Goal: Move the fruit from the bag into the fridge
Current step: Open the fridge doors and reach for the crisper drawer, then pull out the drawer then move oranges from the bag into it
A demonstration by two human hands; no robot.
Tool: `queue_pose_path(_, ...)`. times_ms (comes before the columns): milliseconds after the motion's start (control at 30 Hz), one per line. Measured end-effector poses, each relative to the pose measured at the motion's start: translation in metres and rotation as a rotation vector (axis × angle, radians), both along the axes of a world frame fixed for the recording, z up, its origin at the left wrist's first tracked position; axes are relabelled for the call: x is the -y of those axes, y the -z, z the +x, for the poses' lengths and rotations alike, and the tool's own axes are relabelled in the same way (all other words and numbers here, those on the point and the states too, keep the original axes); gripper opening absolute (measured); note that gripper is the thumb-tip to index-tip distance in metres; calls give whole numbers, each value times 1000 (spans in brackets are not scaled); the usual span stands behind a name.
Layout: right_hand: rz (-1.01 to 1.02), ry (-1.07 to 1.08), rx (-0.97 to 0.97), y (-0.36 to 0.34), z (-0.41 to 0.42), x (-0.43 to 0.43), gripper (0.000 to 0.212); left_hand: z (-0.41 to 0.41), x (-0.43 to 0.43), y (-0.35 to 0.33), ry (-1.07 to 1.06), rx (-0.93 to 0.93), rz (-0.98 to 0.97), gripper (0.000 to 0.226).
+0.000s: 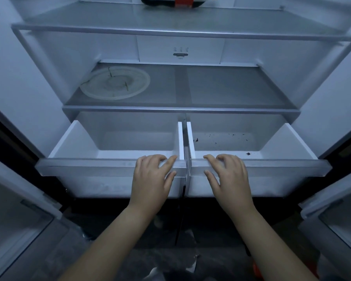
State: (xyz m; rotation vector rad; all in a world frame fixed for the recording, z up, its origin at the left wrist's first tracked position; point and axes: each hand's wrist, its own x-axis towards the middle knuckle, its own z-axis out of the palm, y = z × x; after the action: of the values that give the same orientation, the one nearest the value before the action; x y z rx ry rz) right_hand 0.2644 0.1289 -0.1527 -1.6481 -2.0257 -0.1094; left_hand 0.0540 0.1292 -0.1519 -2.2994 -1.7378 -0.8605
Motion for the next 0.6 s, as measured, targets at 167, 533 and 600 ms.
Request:
queue_pose_path(167, -55, -45, 143, 4, 3, 9, 60, 2, 13, 1, -72, -202, -132, 51)
queue_pose_path(533, -144, -289, 193, -2, 32, 16, 76, 43, 73, -2, -388, -226, -362, 64)
queue_pose_path(600, -170, -318, 154, -7, 34, 14, 67, 43, 86, -6, -440, -211, -383, 68)
